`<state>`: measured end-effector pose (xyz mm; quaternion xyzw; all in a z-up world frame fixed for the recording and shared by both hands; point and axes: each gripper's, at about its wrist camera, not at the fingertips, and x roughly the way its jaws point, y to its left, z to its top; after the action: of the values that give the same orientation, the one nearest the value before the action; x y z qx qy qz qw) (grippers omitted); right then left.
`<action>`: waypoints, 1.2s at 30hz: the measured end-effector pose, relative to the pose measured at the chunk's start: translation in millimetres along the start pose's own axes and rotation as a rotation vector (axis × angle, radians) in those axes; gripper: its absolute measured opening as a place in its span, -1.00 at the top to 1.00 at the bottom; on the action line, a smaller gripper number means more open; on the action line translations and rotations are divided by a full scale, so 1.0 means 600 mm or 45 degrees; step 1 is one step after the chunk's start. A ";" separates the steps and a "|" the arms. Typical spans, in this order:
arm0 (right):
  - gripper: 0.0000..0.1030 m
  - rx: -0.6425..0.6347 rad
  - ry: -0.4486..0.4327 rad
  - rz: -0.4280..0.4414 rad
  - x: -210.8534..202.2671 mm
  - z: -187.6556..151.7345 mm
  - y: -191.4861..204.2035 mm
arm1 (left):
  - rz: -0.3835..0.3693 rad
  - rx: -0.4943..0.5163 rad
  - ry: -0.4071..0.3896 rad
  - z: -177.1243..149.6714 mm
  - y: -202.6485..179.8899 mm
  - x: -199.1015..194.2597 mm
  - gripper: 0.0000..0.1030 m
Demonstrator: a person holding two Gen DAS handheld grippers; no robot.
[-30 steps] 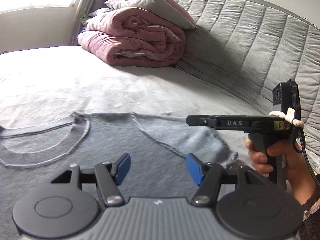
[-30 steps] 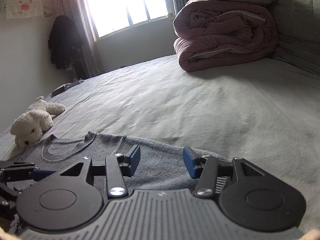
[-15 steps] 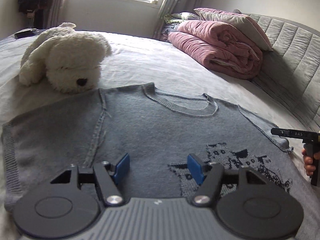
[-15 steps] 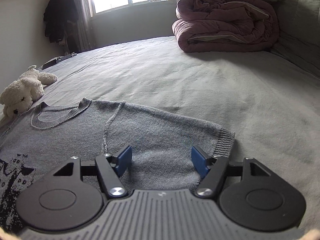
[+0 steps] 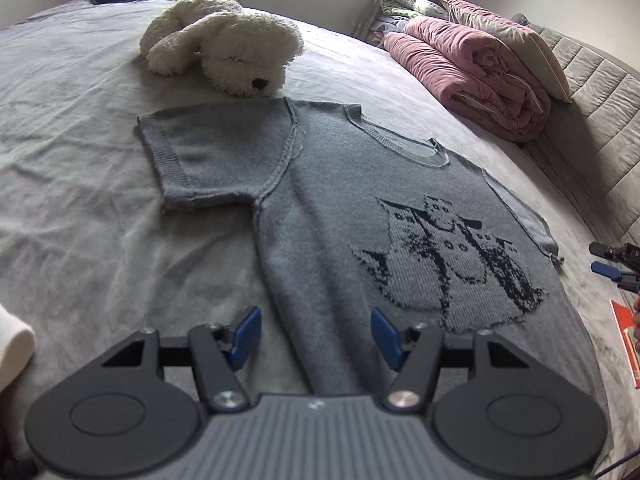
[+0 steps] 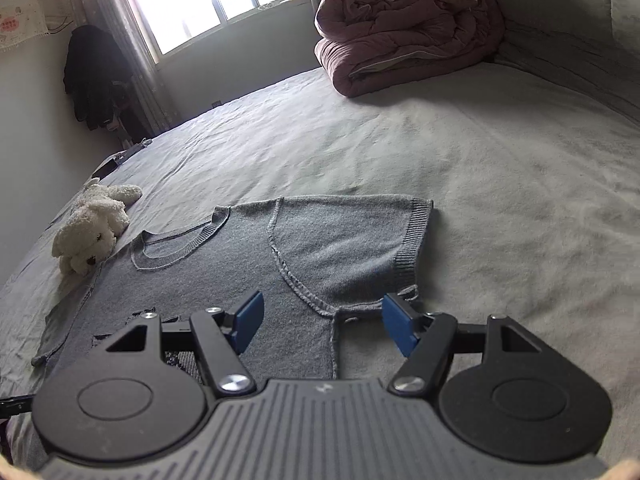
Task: Fold clothes
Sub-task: 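Move both open tools over the flattened sweater toward its hem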
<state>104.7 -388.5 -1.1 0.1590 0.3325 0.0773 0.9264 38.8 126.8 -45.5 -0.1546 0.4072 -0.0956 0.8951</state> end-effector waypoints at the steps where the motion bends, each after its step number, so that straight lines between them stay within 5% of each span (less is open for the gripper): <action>1: -0.35 0.020 0.004 0.003 -0.016 -0.007 -0.002 | -0.009 -0.034 0.011 -0.009 0.006 -0.009 -0.08; 11: -0.35 -0.023 0.120 -0.035 -0.125 -0.113 0.015 | -0.092 -0.223 0.136 -0.089 0.024 -0.086 0.22; 17: -0.35 -0.002 0.167 -0.013 -0.177 -0.167 0.014 | -0.126 -0.177 0.189 -0.130 0.008 -0.130 0.22; 29: -0.35 0.093 0.169 0.209 -0.286 -0.223 -0.011 | -0.377 -0.042 0.320 -0.182 -0.035 -0.230 0.20; 36: -0.35 -0.012 0.194 0.202 -0.292 -0.245 0.010 | -0.302 -0.062 0.318 -0.191 -0.039 -0.213 0.18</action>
<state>-123.7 -390.9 -2.6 0.1742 0.3881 0.1640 0.8900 -132.4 120.1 -19.0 -0.2102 0.4962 -0.2092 0.8160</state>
